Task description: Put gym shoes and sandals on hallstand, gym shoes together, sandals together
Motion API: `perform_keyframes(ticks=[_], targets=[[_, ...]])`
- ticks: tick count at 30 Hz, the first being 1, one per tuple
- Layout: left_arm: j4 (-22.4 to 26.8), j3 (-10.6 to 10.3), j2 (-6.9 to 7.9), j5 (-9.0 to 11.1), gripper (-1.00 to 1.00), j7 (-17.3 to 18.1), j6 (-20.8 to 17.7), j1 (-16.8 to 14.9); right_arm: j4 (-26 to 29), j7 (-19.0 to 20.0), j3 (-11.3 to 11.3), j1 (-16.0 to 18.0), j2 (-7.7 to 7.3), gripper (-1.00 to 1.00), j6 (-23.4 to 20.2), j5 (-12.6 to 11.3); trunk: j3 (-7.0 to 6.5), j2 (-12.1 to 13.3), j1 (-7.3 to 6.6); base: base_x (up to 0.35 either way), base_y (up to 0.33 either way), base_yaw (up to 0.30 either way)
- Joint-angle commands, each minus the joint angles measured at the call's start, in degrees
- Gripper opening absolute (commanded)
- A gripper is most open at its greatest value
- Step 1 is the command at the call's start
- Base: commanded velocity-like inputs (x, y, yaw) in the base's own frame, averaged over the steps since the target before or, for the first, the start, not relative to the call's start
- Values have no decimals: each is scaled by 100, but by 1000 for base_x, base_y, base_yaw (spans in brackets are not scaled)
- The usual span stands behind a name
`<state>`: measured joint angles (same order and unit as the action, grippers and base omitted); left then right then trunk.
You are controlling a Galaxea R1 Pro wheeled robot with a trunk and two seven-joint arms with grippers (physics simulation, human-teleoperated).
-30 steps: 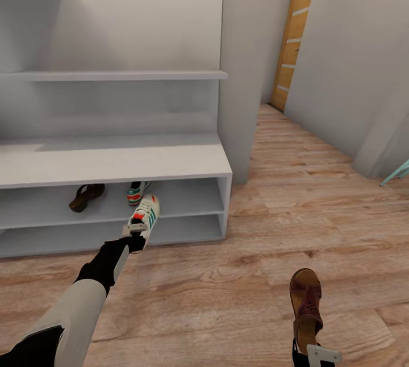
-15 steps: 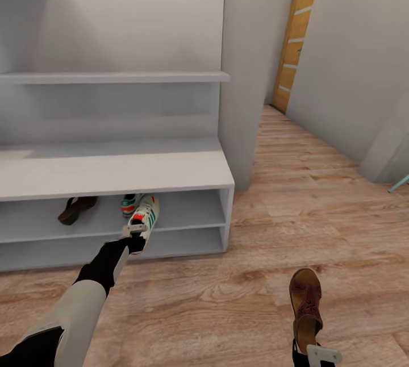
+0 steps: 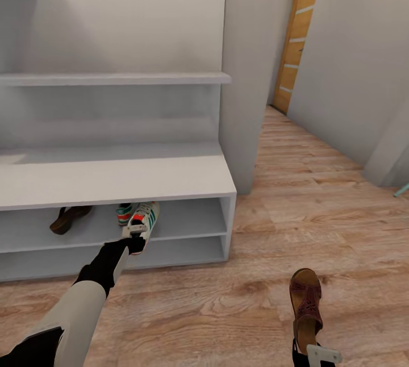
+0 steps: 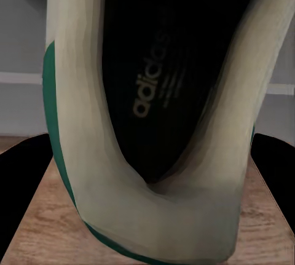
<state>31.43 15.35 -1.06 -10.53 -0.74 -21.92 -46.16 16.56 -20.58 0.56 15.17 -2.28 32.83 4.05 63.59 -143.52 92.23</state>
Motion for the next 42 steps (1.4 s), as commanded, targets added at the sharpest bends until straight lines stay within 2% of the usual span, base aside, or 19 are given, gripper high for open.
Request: perform_keyframes(ticks=[1, 42], targets=[[11, 38, -7, -57, -100, 21, -25, -1, -4, -43, 6, 5, -1, -100, 3, 43, 5, -2, 2, 210, 0, 0], [4, 38, 0, -61, -100, 12, -20, 36, -4, -43, -3, 3, -1, -100, -5, 43, 5, -2, 2, 86, 0, 0]])
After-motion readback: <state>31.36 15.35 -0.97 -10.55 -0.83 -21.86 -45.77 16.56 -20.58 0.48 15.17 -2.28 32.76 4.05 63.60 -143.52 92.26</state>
